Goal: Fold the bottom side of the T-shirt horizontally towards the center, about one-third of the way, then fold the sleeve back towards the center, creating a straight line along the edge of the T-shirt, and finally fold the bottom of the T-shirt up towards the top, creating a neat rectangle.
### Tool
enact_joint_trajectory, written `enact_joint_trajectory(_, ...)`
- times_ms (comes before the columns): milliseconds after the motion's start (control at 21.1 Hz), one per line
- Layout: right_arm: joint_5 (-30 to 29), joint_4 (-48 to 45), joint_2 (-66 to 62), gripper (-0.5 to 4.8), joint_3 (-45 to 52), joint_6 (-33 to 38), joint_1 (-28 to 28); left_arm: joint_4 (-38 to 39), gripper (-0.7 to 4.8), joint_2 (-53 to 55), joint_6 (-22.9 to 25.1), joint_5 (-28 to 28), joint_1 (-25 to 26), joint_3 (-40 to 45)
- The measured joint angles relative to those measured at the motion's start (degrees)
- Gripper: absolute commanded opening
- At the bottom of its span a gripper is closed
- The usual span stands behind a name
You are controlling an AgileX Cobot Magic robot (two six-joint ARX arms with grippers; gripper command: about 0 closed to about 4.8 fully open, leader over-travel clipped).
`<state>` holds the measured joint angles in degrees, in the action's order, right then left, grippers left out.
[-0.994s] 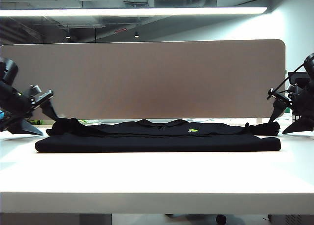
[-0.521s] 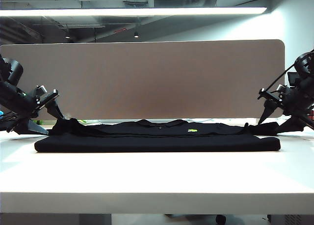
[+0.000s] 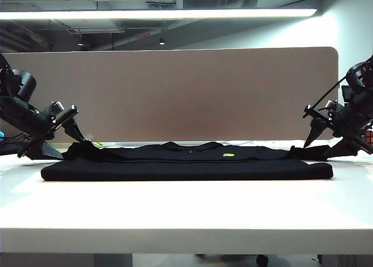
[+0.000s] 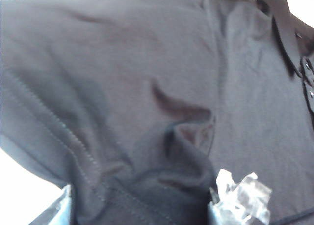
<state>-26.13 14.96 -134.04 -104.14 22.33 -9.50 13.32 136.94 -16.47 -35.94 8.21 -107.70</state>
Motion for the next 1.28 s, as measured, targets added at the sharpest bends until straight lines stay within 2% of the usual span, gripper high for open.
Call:
enact_joint_trajectory(95,0.00,0.02,0.00,2.65,-0.02,0.00,0.00,0.48,2.32,0.04,-0.04,0.09,0.11,0.02)
enact_joint_trajectory(142,0.00,0.02,0.00,2.64,-0.02,-0.02,0.00,0.79,2.27,0.04,-0.09,0.11,0.20,0.04)
enact_joint_trajectory(284,0.11,0.00,0.00,2.60,-0.02,-0.04,0.00,0.50,0.98,0.04,-0.07,0.76,0.13,0.04)
enact_joint_trajectory(379,0.09,0.00,-0.02,2.20,-0.02,-0.04,-0.02,-0.04,0.36,0.04,0.15,1.07,0.13,0.04)
enact_joint_trajectory(473,0.37,0.11,-0.22,1.26,-0.02,-0.04,-0.07,-0.55,-0.06,0.04,1.05,1.22,0.13,0.04)
enact_joint_trajectory(521,0.44,0.26,-0.22,0.21,-0.02,-0.07,-0.07,-0.76,-0.06,0.04,1.29,1.22,0.13,0.04)
enact_joint_trajectory(615,0.37,1.20,-0.57,-0.09,0.02,-1.49,-0.07,-1.99,-0.06,0.04,1.42,1.25,0.13,0.04)
enact_joint_trajectory(852,0.46,-0.48,-0.57,-0.09,0.07,-2.45,0.00,-5.05,-0.06,0.04,1.42,2.14,-0.07,0.04)
enact_joint_trajectory(994,-0.07,-2.12,-0.50,-0.09,-0.66,-3.06,1.31,-8.39,-0.06,0.02,2.64,2.54,-2.71,0.02)
enact_joint_trajectory(1183,-1.90,6.49,0.15,-0.09,-8.76,-12.68,6.45,-5.42,-0.06,-2.32,14.32,3.91,-9.70,0.02)
enact_joint_trajectory(1278,-1.88,12.09,0.22,-0.09,-12.39,-17.57,9.20,-2.73,-0.06,-4.52,19.78,7.82,-12.41,0.00)
